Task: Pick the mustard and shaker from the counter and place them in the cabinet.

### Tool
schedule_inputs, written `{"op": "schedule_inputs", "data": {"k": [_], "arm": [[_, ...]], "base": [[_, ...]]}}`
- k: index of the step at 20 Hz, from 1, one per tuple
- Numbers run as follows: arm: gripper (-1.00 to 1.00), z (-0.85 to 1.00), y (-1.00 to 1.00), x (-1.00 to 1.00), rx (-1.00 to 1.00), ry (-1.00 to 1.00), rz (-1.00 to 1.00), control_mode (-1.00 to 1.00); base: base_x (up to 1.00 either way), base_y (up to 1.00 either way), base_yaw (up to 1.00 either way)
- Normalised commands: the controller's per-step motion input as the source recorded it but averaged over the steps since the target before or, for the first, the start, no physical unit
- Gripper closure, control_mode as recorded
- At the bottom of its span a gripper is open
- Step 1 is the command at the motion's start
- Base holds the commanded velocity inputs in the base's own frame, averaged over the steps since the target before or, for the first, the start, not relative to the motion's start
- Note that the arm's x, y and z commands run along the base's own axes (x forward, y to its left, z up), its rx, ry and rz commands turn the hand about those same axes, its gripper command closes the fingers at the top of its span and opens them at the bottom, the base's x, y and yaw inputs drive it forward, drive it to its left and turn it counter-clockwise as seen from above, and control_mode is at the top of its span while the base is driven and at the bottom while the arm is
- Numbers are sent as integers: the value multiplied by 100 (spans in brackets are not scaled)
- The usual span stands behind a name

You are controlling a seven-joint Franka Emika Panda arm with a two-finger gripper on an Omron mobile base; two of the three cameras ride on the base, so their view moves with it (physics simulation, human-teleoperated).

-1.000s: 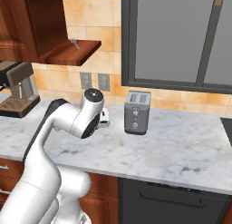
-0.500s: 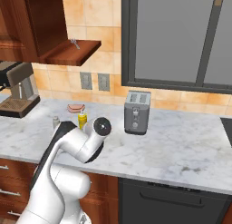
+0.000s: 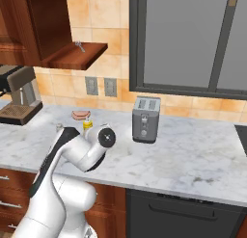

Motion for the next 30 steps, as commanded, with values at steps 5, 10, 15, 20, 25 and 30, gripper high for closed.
{"op": "schedule_inputs", "data": {"k": [5,10,15,20,25,30], "arm": [[-100,0,5,15,1,0,1,-100],[-100,0,5,11,0,0,0,-100],[-100,-11,3,9,8,-1,2,-100],[-100,-4,0,0,10,-2,3,-100],[-100,0,-1,0,10,-3,1,-100],[-100,0,1,0,8,-3,1,-100]], "base": [[0,0,0],[0,0,0],[0,0,0],[0,0,0],[0,0,0],[0,0,0]]}}
